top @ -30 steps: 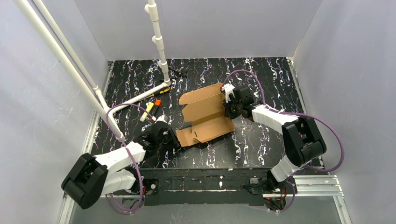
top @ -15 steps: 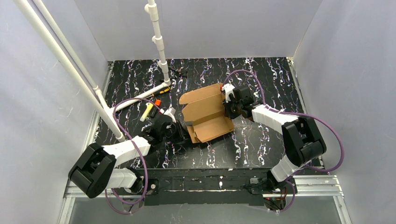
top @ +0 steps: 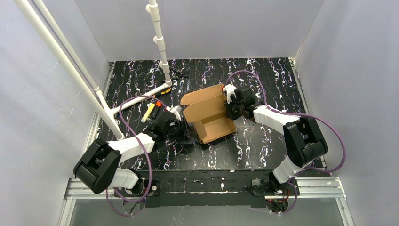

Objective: Fold the paper box

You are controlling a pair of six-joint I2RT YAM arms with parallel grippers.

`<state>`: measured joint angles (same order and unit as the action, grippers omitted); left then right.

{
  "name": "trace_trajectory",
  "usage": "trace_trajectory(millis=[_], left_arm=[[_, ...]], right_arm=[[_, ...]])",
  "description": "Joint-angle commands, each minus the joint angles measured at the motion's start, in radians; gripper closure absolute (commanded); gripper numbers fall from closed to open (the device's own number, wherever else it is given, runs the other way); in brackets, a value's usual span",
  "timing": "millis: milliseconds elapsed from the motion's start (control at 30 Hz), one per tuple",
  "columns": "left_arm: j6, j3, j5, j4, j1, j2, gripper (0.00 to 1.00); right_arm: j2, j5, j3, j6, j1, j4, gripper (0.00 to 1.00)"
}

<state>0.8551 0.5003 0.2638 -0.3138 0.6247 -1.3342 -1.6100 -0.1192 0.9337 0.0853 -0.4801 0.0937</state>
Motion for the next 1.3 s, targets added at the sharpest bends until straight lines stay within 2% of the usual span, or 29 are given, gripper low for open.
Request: trace_trajectory(millis=[0, 300, 633, 1033, 1267], left_arm=[[-0.010, 0.035, 0.023, -0.018, -0.004, 0.011, 0.73], [0.019, 0.028, 0.033, -0.047, -0.003, 0.021, 0.69], [0.063, 0.005, 0.044, -0.095, -0.003, 0.040, 0.69], [0.105, -0.025, 0.047, -0.165, -0.003, 0.050, 0.74], [0.118, -0.047, 0.045, -0.203, -0.003, 0.019, 0.72]], right_arm=[[-0.032, 0.003, 0.009, 0.018, -0.003, 0.017, 0.99], [-0.034, 0.004, 0.011, 0.018, -0.003, 0.018, 0.99], [-0.036, 0.001, 0.010, 0.018, -0.003, 0.017, 0.99], [-0.043, -0.002, 0.011, 0.018, -0.004, 0.017, 0.99], [-0.047, -0.002, 0.014, 0.017, -0.004, 0.020, 0.99]])
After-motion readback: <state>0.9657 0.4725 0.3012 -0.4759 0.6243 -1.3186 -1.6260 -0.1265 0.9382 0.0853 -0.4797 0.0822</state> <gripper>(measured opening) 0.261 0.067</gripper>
